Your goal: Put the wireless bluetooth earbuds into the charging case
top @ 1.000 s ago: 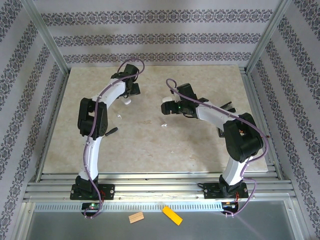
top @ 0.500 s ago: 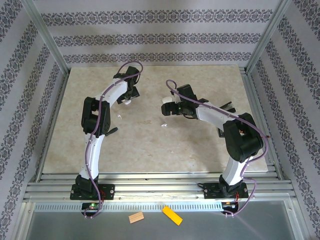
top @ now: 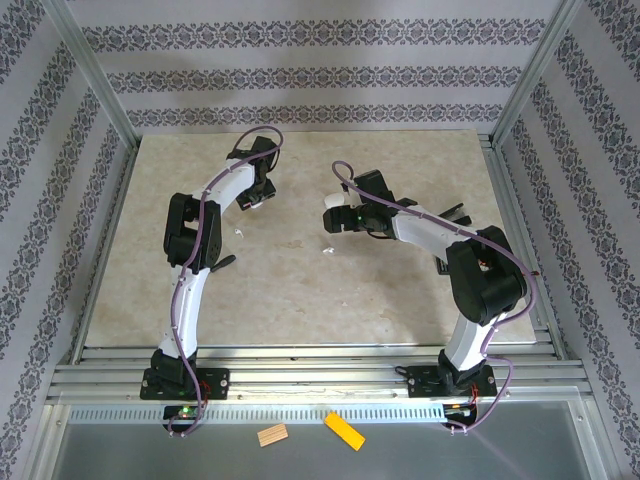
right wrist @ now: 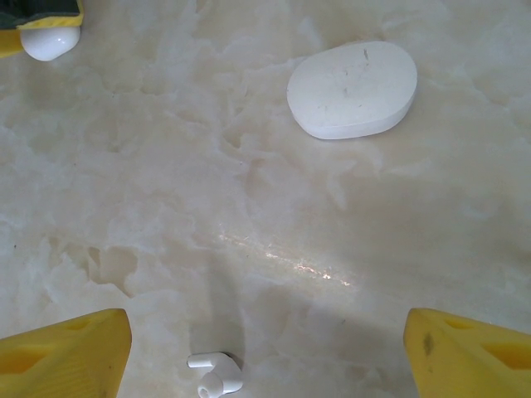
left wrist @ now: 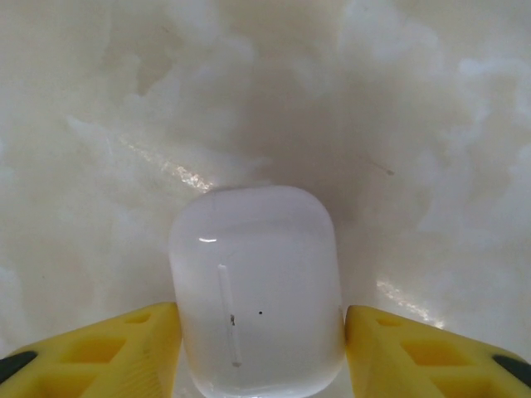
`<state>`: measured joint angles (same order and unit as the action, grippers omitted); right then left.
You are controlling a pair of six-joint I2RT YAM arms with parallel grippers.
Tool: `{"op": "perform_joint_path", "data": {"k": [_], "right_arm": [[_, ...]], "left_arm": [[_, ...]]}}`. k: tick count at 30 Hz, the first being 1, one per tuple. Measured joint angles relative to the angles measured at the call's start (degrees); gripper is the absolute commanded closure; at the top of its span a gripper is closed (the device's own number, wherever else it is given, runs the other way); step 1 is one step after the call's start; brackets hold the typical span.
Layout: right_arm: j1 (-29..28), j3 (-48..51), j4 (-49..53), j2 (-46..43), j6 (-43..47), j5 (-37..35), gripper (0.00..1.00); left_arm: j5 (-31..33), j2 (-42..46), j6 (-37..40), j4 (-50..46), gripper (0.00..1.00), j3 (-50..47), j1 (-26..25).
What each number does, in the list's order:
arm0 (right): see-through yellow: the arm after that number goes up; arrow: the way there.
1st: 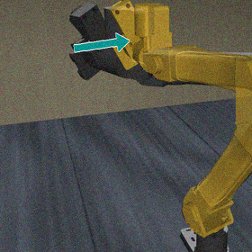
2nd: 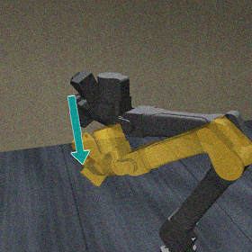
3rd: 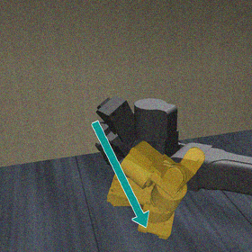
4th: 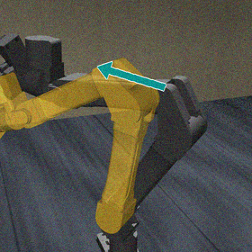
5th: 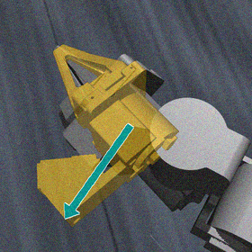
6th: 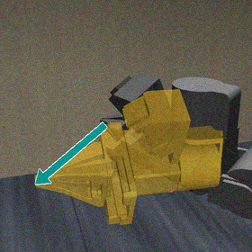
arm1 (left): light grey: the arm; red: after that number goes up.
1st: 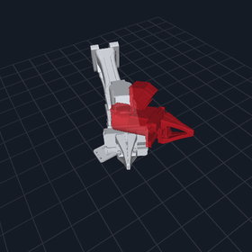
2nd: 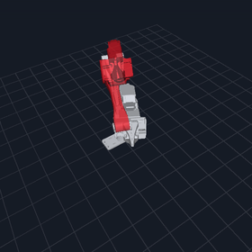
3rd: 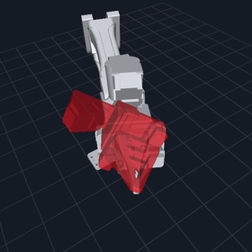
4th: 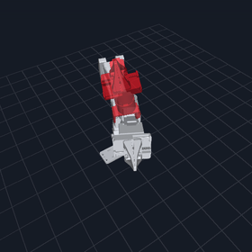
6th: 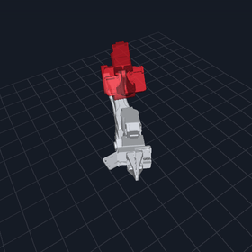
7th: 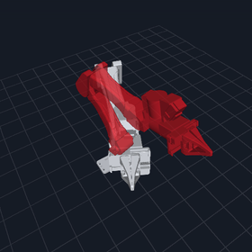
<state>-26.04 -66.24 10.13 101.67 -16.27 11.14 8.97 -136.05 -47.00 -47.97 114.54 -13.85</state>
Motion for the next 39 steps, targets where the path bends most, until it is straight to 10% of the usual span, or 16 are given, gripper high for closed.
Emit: {"op": "perform_joint_path", "data": {"k": [23, 39], "right_arm": [[0.1, 1.4, 0.0, -4.4, -0.5, 1.5, 0.14], [3.6, 4.6, -1.4, -19.2, -4.4, 13.5, 0.15]], "left_arm": [[-0.8, 4.8, 6.5, 6.7, 0.61, -9.4, 0.4], [-8.8, 41.1, 56.1, 54.7, 0.63, -53.9, -6.9]]}}
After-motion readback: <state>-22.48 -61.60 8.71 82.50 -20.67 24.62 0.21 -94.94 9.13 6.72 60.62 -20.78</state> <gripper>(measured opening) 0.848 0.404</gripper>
